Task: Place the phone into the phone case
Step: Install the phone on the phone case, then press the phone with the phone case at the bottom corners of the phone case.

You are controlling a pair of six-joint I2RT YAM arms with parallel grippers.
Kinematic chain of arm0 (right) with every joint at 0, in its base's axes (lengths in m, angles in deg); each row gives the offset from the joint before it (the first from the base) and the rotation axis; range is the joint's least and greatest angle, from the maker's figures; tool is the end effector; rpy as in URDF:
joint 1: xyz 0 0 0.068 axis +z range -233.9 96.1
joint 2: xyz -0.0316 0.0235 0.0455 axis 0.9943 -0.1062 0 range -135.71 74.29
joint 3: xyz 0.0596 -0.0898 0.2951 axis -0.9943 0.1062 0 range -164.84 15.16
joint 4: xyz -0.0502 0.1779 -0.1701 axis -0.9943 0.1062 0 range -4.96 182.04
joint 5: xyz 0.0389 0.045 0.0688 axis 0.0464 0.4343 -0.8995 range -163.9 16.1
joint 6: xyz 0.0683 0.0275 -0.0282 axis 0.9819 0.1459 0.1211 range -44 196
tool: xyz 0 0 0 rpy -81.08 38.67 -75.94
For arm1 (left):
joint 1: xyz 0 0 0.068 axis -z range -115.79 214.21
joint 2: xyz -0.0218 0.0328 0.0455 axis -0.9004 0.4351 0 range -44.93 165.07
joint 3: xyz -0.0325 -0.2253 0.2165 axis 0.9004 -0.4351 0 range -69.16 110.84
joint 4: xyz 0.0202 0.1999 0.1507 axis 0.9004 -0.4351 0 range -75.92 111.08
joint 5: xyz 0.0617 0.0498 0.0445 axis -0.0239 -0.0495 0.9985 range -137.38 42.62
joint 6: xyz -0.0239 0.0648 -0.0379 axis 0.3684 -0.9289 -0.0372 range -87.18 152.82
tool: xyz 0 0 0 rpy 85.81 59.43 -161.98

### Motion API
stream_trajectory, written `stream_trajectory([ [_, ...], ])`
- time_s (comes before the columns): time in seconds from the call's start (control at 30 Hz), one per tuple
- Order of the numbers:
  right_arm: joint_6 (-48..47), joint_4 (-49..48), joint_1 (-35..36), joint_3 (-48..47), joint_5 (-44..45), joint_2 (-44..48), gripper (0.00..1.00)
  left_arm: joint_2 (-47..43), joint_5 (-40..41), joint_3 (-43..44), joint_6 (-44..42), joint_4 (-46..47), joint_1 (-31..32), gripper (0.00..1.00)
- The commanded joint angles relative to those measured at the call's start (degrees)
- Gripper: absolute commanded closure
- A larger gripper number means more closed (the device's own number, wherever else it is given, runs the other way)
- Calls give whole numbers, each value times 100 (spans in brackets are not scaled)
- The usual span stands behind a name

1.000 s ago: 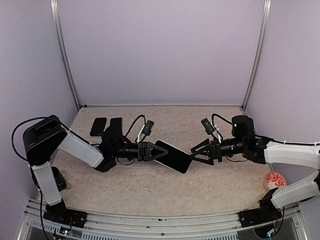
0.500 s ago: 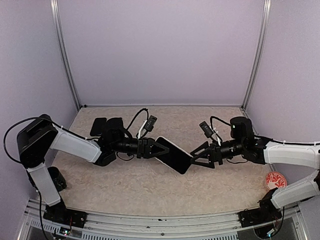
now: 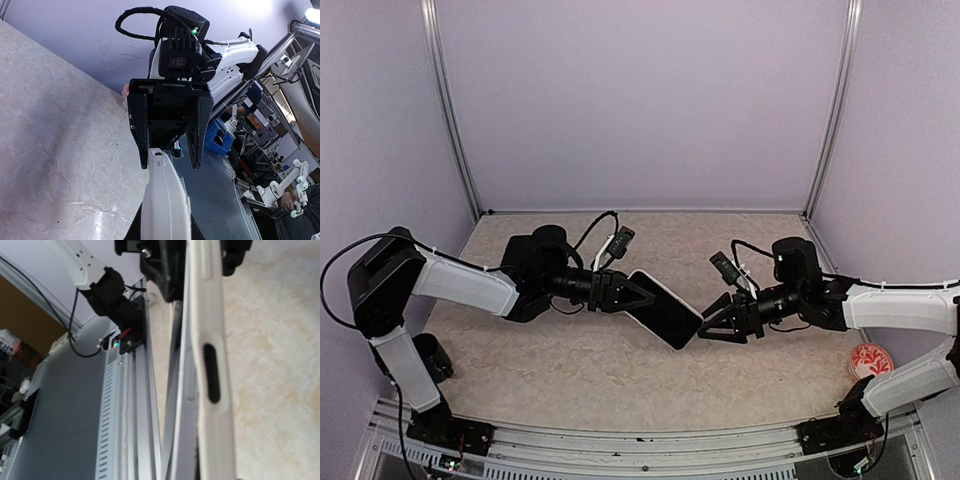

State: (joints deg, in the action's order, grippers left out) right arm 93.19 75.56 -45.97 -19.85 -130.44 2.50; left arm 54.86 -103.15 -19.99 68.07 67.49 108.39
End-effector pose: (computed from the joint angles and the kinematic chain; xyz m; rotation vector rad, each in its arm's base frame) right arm 0.1597 0.1961 0.2616 -1.0453 1.9246 1.5789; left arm 0.2327 -0.3040 0.2645 1.0047 1.6955 -1.7699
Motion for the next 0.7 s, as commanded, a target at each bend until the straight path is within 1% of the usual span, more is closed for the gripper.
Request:
stream_trajectory([
  [0.0, 52, -280, 82, -43, -300, -22, 45, -313, -202, 161, -114, 192, -58, 93],
  [0.2, 296, -719, 83, 68, -449, 66, 47, -321, -225, 122, -107, 214, -50, 93],
  [0.5, 512, -1138, 79, 144, -536, -49, 67, -218, -235, 86, -12, 397, 24, 93],
  [0.67, 654, -1363, 82, 186, -593, -134, 75, -120, -235, 102, 26, 461, 55, 93],
])
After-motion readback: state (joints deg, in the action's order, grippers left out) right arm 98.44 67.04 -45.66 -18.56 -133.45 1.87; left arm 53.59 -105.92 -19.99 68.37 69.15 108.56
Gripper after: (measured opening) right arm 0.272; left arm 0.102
